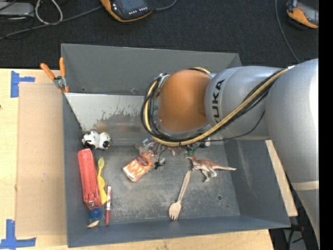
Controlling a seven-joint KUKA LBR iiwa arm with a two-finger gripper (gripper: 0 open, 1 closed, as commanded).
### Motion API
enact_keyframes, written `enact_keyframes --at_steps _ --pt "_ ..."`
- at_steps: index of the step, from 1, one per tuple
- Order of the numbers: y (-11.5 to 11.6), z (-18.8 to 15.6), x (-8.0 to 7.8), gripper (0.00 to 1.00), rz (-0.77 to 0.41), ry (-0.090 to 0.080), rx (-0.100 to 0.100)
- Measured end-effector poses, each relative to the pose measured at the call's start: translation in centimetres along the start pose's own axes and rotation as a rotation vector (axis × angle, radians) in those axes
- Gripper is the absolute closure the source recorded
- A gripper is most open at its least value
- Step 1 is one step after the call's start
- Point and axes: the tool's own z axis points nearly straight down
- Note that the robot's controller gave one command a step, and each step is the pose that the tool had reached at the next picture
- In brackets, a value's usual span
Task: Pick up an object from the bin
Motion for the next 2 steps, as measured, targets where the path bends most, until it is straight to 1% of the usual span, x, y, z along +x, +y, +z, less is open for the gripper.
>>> enact_keyframes --at_steps 1,2 --pt "-0.2 -8.1 -0.2 1.0 -0.035 0.002 -0.002" --pt "1.4 -14.3 0.4 1.0 -0.057 0.003 -0.004"
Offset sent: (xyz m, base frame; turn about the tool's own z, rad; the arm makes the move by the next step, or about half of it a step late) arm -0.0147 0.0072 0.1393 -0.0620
